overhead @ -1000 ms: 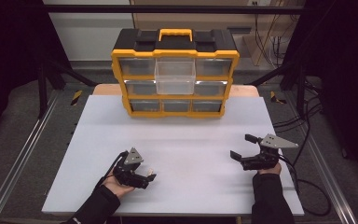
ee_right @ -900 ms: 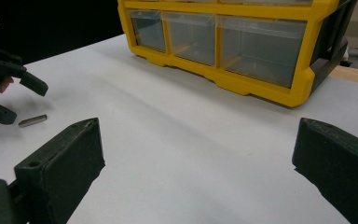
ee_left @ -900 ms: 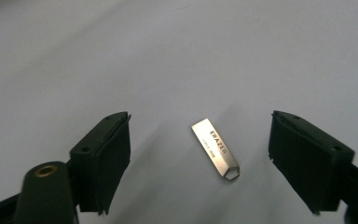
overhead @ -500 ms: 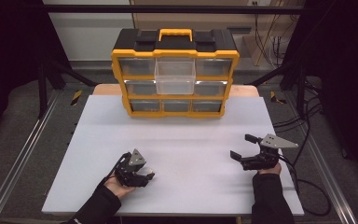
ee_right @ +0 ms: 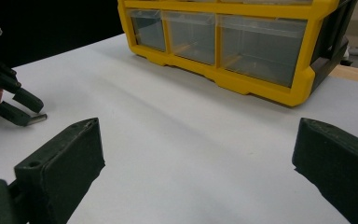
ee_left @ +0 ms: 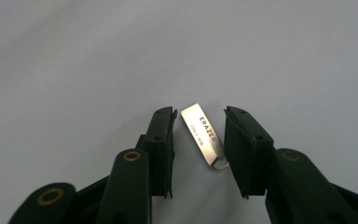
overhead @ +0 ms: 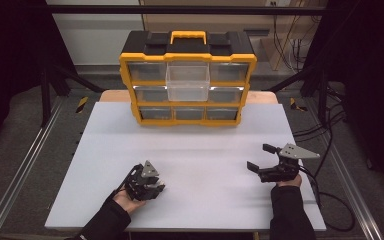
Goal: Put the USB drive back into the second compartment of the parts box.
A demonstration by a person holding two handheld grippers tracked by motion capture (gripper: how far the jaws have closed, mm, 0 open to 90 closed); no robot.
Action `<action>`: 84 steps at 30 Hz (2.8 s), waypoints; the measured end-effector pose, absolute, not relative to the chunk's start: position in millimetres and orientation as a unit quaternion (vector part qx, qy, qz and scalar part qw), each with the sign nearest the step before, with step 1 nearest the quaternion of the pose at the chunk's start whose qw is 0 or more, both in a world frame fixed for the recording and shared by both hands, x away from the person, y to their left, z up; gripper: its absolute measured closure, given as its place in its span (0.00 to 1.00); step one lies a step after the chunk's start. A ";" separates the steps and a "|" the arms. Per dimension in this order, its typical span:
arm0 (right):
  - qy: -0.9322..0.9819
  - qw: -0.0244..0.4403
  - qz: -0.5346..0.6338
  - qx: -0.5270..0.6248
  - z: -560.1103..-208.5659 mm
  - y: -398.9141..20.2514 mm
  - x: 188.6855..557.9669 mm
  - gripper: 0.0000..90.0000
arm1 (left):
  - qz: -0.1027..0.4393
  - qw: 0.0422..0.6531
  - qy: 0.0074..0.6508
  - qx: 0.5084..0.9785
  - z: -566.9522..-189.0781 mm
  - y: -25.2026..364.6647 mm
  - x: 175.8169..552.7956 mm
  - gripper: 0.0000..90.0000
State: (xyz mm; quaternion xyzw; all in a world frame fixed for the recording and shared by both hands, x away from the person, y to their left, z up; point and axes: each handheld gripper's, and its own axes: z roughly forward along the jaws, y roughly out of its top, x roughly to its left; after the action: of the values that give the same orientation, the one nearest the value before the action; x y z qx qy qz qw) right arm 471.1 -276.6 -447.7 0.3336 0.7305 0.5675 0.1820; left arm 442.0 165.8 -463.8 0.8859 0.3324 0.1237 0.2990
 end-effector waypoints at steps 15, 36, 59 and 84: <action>0.730 0.181 0.568 0.334 -447.7 -276.6 471.2 0.02 | 0.109 0.291 0.352 0.883 -462.7 165.3 443.7 0.85; 0.731 0.181 0.567 0.334 -448.1 -276.5 471.9 0.02 | 0.102 0.295 0.361 0.879 -463.4 165.7 448.4 0.86; 0.731 0.180 0.567 0.334 -448.1 -276.3 471.9 0.02 | 0.092 0.293 0.363 0.880 -461.0 167.2 452.0 0.88; 0.733 0.178 0.565 0.334 -448.9 -275.7 472.5 0.02 | 0.105 0.347 0.362 0.859 -428.5 187.4 448.0 0.88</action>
State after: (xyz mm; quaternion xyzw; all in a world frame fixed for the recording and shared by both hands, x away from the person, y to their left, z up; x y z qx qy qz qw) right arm 472.5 -275.7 -448.9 0.3344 0.7333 0.5646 0.1778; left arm 448.0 187.4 -428.5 0.8587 0.3625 0.1049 0.3469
